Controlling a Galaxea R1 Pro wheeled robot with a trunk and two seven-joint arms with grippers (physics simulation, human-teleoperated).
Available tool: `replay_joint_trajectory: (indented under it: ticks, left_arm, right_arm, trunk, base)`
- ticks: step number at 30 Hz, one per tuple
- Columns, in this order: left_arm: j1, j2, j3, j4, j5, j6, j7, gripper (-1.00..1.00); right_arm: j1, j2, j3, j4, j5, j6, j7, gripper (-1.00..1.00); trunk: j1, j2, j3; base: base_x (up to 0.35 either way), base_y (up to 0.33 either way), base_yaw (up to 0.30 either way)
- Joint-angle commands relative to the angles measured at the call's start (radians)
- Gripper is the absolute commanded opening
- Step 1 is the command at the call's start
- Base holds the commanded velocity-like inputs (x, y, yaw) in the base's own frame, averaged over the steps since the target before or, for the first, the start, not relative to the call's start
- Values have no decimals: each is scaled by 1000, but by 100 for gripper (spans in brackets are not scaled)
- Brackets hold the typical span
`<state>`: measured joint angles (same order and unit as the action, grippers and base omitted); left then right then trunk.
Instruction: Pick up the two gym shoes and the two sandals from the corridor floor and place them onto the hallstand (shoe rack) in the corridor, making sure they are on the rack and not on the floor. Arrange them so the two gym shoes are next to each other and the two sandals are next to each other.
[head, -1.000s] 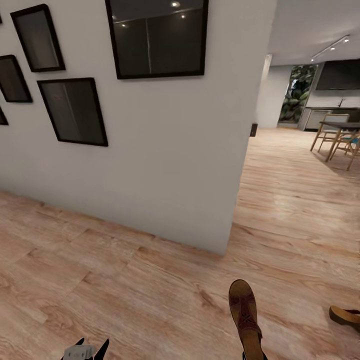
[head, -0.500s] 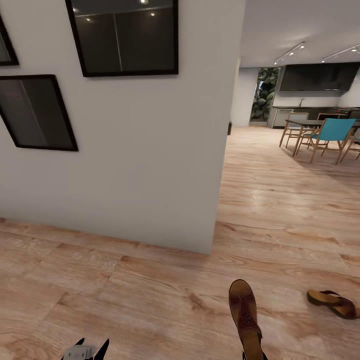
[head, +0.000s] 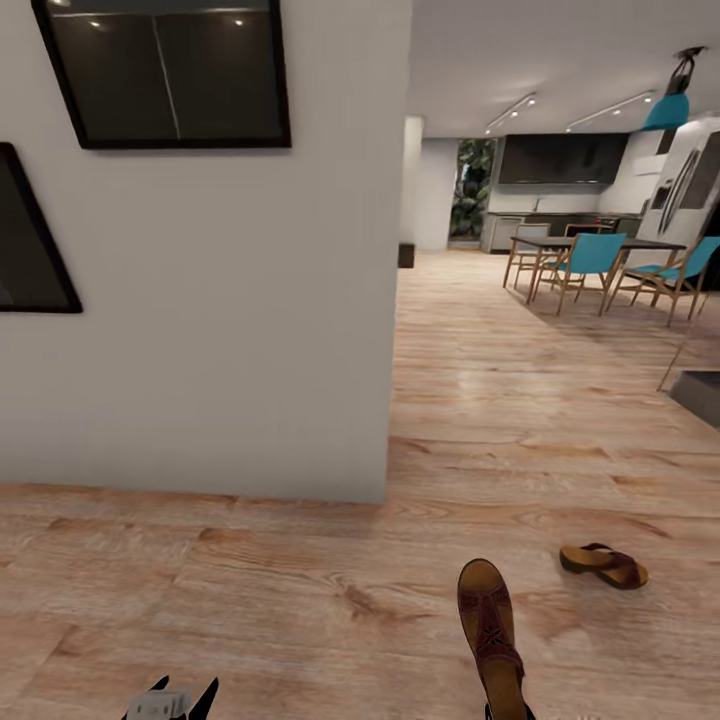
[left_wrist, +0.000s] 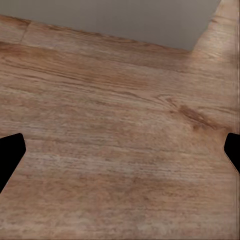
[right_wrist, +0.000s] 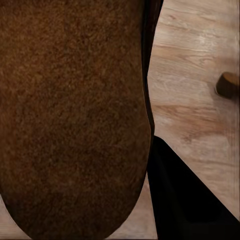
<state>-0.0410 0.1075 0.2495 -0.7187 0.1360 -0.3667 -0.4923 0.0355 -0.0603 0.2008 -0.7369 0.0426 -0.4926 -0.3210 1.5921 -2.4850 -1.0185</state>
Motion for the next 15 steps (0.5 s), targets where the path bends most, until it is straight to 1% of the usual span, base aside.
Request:
replay_joint_trajectory:
  ticks: [1, 9, 11, 15]
  left_arm:
    - [0, 0, 2, 1, 9, 2, -9, 100]
    - [0, 0, 2, 1, 10, 2, -9, 100]
    - [0, 0, 2, 1, 10, 2, -9, 100]
    - [0, 0, 2, 1, 9, 2, -9, 100]
  right_arm:
    - [0, -1, 5, -1, 2, 1, -9, -100]
    - [0, -1, 5, -1, 2, 0, -9, -100]
    - [0, -1, 5, -1, 2, 1, -9, -100]
    - [0, -1, 5, -1, 2, 1, -9, -100]
  trunk:
    - [0, 0, -1]
    - [0, 0, -1]
    - [0, 0, -1]
    - [0, 0, -1]
  base:
    - [0, 0, -300]
    - [16, 18, -300]
    - [105, 167, -300]
    - [127, 243, -300]
